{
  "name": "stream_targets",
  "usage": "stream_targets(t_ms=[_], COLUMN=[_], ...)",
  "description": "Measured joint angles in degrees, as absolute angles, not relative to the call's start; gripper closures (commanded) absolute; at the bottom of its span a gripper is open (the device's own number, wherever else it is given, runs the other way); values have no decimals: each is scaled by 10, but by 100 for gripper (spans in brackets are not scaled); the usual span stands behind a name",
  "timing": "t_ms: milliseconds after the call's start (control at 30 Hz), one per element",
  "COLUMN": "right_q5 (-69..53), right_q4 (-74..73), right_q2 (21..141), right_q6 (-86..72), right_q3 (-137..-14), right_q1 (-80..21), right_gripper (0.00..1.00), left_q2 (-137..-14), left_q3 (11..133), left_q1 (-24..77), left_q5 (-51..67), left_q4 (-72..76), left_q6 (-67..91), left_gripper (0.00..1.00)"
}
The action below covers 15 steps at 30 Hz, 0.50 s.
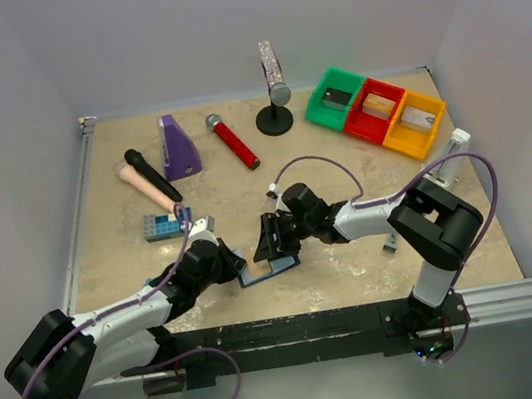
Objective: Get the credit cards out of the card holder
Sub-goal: Remove the credit card from the card holder.
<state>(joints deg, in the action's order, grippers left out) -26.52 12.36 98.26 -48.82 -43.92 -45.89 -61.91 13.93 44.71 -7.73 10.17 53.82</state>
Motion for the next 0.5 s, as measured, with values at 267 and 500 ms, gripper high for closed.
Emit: stream_targets(t_ms=[267, 500], right_q5=[-265, -265], right_q4=[142, 153], right_q2=[983, 983], right_q6=[-493, -500], right_q3=[-437, -429], right_q1=[-458, -457], right_gripper=[53, 54], left_q2=[-622, -622], left_q3=[137, 133], left_q1=[447, 447], left_q5=[-78, -80], left_q4=[110, 117], left_q6=[539, 540], left_gripper=[90, 91])
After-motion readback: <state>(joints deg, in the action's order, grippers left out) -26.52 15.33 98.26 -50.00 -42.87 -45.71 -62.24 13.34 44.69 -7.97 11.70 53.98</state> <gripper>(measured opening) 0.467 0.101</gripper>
